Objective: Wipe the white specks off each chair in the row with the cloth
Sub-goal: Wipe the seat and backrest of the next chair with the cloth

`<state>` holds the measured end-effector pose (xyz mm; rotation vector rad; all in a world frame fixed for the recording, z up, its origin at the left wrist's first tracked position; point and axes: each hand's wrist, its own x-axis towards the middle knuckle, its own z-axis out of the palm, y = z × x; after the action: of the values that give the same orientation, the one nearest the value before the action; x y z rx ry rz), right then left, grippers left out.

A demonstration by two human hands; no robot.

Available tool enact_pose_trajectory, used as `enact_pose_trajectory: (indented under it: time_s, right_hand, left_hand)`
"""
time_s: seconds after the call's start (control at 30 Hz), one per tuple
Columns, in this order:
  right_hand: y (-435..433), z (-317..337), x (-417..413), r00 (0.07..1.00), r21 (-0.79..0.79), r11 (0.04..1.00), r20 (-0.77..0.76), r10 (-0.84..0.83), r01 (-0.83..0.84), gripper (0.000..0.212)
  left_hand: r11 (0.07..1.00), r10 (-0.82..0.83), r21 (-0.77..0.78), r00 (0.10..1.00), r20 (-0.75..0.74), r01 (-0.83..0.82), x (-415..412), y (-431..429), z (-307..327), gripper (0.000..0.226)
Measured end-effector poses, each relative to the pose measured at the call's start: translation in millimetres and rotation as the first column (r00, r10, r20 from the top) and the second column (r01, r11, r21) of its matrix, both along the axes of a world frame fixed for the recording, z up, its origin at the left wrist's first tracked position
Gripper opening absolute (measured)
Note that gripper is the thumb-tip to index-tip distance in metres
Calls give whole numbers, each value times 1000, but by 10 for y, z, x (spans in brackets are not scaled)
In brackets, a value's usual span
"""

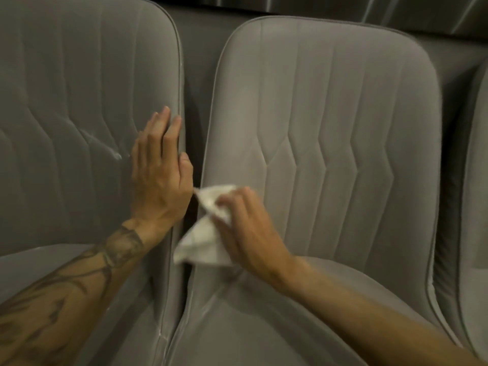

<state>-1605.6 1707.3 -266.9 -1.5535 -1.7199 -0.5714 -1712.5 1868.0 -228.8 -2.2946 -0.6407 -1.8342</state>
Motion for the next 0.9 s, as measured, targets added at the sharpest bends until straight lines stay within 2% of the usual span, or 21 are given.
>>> enact_pose_trajectory:
  time_s: [0.1,0.23,0.33,0.4,0.47,0.5,0.57,0.63,0.73,0.8,0.9]
  right_hand:
    - [-260,-296,-85,985,-237,962,79,155,-133,23]
    - [-355,-411,-158,921,-491,849,206,330,-195,21]
    - [-448,-537,192,963,-505,857,165,214,-104,22]
    - [-485,-659,535,996,-468,882,93,-17,59,24]
    - [-476,-752,613,971,-409,886,-3,-239,217,24]
    - [-449,-810,517,956,-388,887,-44,-290,251,23]
    - [-408,-876,168,965,-375,908,-101,-241,187,21]
    - [-451,-837,-180,990,-383,924,-120,-71,20,20]
    - [-538,-769,-162,995,-384,919,-82,63,-90,24]
    - [-517,-825,115,999,-403,914,-32,34,-44,24]
    - [-469,-923,682,973,-421,886,-28,-228,195,23]
  left_hand:
    - [1000,20,13,1000,-6,-20,-5,-2,0,62]
    - [999,35,19,999,-26,-34,-12,17,-10,61]
    - [999,49,4,998,-50,-49,-17,-11,8,60]
    - [998,57,-11,995,-85,-58,-31,-50,33,60]
    - [997,67,-30,987,-144,-72,-72,-87,54,62]
    - [996,76,-36,981,-177,-84,-100,-106,60,64]
    - [993,87,-55,969,-231,-103,-161,-164,56,65]
    - [990,90,-76,956,-279,-115,-238,-258,7,66]
    - [985,105,-92,931,-350,-146,-415,-469,-215,66]
    - [982,114,-93,907,-405,-165,-572,-621,-442,66]
    - [972,93,-135,845,-526,-192,-803,-859,-791,66]
